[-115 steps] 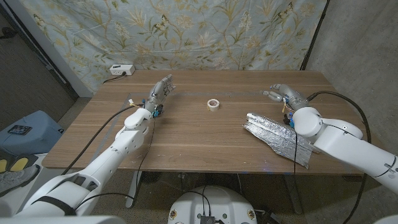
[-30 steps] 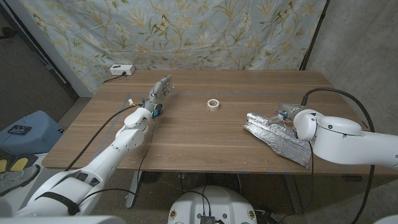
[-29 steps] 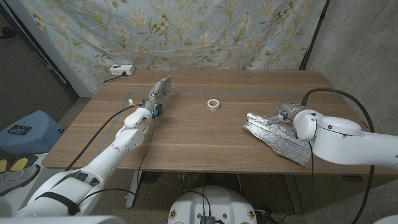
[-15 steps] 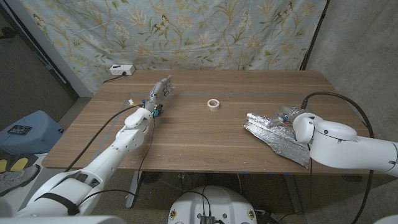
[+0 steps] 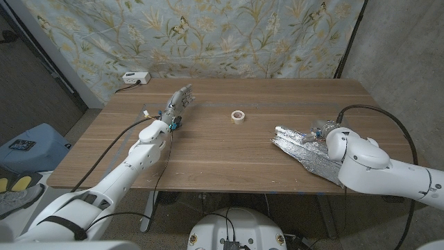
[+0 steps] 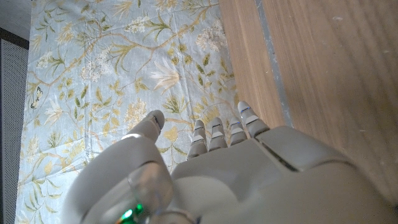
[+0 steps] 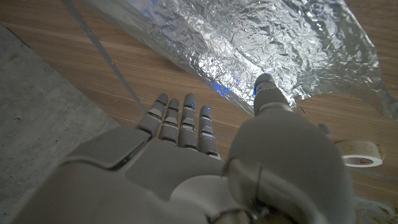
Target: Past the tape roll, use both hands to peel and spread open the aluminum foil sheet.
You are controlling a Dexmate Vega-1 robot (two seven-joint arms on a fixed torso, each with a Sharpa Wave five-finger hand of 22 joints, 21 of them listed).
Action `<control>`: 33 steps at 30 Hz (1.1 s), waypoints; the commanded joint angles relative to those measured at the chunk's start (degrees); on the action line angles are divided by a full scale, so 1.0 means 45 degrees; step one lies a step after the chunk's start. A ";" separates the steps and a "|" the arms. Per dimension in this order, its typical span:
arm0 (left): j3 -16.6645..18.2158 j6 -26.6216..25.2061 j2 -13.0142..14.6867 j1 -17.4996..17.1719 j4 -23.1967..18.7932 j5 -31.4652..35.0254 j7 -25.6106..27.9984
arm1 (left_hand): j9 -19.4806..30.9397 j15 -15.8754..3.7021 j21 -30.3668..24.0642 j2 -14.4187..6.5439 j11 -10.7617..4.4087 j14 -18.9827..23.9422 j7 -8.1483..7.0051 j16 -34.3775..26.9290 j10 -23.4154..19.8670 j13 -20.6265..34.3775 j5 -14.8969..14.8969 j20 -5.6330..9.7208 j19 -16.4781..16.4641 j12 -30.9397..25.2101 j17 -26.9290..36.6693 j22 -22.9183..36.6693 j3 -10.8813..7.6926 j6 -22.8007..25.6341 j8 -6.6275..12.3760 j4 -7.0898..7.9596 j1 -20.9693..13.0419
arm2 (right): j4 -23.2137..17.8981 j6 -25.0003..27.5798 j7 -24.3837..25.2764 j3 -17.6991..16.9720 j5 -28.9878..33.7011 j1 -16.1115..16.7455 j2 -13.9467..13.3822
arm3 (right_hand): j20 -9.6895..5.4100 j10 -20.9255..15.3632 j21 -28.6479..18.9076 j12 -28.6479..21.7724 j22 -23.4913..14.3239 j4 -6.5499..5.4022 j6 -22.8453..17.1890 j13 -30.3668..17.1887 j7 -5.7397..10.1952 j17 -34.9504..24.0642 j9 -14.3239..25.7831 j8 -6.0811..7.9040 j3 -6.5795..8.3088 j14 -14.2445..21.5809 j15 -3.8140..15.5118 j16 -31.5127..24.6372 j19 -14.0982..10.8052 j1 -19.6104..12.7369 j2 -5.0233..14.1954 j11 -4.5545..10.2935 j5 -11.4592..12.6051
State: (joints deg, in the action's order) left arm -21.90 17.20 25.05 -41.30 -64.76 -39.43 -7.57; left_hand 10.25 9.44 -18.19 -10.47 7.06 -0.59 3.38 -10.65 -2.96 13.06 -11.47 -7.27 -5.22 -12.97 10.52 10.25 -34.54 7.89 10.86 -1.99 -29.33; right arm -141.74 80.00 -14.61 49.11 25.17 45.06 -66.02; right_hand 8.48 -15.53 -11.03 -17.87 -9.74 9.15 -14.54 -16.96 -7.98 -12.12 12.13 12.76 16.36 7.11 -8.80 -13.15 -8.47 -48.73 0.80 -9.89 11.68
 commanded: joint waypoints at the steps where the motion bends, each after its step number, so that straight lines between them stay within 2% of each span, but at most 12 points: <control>1: 0.0016 -0.0057 0.0032 -0.0155 -0.0216 -0.0001 0.0178 | 0.0059 0.0136 0.0033 -0.0082 0.0137 0.0056 0.0048 -0.0127 -0.0027 0.0021 -0.0108 -0.0029 -0.0111 -0.0091 0.0039 0.0070 -0.0029 0.0089 0.0016 -0.0031 -0.0016 | 0.0818 -0.0004 -0.2907 0.0082 0.3697 0.0426 0.0833 | -0.0012 -0.0144 -0.0049 -0.0157 -0.0017 -0.0056 -0.0156 -0.0081 -0.0410 -0.0076 0.0036 0.0044 0.0001 0.0151 -0.0006 -0.0063 -0.0119 -0.0195 0.0001 0.0063 0.0121; 11: -0.0008 -0.0054 -0.0059 -0.0268 -0.0273 -0.0060 0.0221 | 0.0060 0.0143 0.0050 -0.0087 0.0143 0.0063 0.0044 -0.0128 -0.0048 0.0018 -0.0114 -0.0041 -0.0124 -0.0102 0.0040 0.0072 -0.0043 0.0142 0.0028 -0.0038 -0.0024 | 0.1335 -0.0004 -0.4111 0.0519 0.5301 0.0247 0.1456 | -0.0047 -0.0395 -0.0080 -0.0345 -0.0016 -0.0056 -0.0505 -0.0199 -0.0392 -0.0098 0.0046 0.0134 -0.0023 0.0495 0.0037 -0.0159 -0.0281 -0.0309 0.0004 0.0067 0.0130; 17: 0.0007 0.0120 -0.0160 -0.0285 -0.0150 -0.0070 0.0219 | 0.0061 0.0159 0.0059 -0.0092 0.0141 0.0075 0.0046 -0.0133 -0.0038 0.0017 -0.0118 -0.0047 -0.0133 -0.0099 0.0042 0.0072 -0.0051 0.0155 0.0027 -0.0040 -0.0028 | 0.1365 -0.0004 -0.3771 0.1131 0.4896 -0.0337 0.1532 | -0.0073 -0.0443 -0.0077 -0.0399 -0.0017 -0.0058 -0.0589 -0.0250 -0.0377 -0.0108 0.0050 0.0141 -0.0027 0.0594 0.0053 -0.0180 -0.0323 -0.0376 0.0021 0.0055 0.0128; 26: 0.0034 0.0070 -0.0094 -0.0447 -0.0387 -0.0065 0.0377 | 0.0062 0.0161 0.0074 -0.0100 0.0168 0.0072 0.0039 -0.0135 -0.0045 0.0015 -0.0121 -0.0052 -0.0139 -0.0104 0.0048 0.0073 -0.0054 0.0158 0.0020 -0.0029 -0.0022 | 0.1483 -0.0004 -0.2814 0.1513 0.4002 -0.0745 0.1509 | -0.0078 -0.0519 -0.0083 -0.0466 -0.0017 -0.0067 -0.0716 -0.0306 -0.0340 -0.0121 0.0056 0.0162 -0.0031 0.0709 0.0086 -0.0207 -0.0394 -0.0440 0.0054 0.0094 0.0118; 33: 0.0045 -0.0028 -0.0052 -0.0478 -0.0458 -0.0065 0.0477 | 0.0064 0.0167 0.0090 -0.0102 0.0151 0.0071 0.0040 -0.0135 -0.0042 0.0014 -0.0124 -0.0045 -0.0144 -0.0104 0.0053 0.0075 -0.0063 0.0169 0.0017 -0.0020 -0.0018 | 0.1538 -0.0004 -0.2229 0.1826 0.3364 -0.1050 0.1407 | -0.0103 -0.0750 -0.0082 -0.0607 -0.0016 -0.0080 -0.0914 -0.0374 -0.0230 -0.0138 0.0066 0.0203 -0.0042 0.0910 0.0285 -0.0264 -0.0464 -0.0504 0.0088 0.0249 0.0098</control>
State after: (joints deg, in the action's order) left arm -21.80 17.39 24.61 -43.08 -66.29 -39.74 -6.18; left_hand 10.25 9.72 -18.09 -10.46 7.37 -0.30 3.58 -11.09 -3.28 13.06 -11.47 -7.48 -5.43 -12.97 10.52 10.25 -34.53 8.09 10.86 -1.98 -29.33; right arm -135.51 79.98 -27.87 54.94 43.55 42.56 -59.55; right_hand 7.99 -18.20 -11.03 -20.14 -9.74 9.07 -17.95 -18.44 -8.29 -12.59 12.12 13.19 16.28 10.47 -7.49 -13.99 -10.01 -50.38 1.08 -8.85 11.68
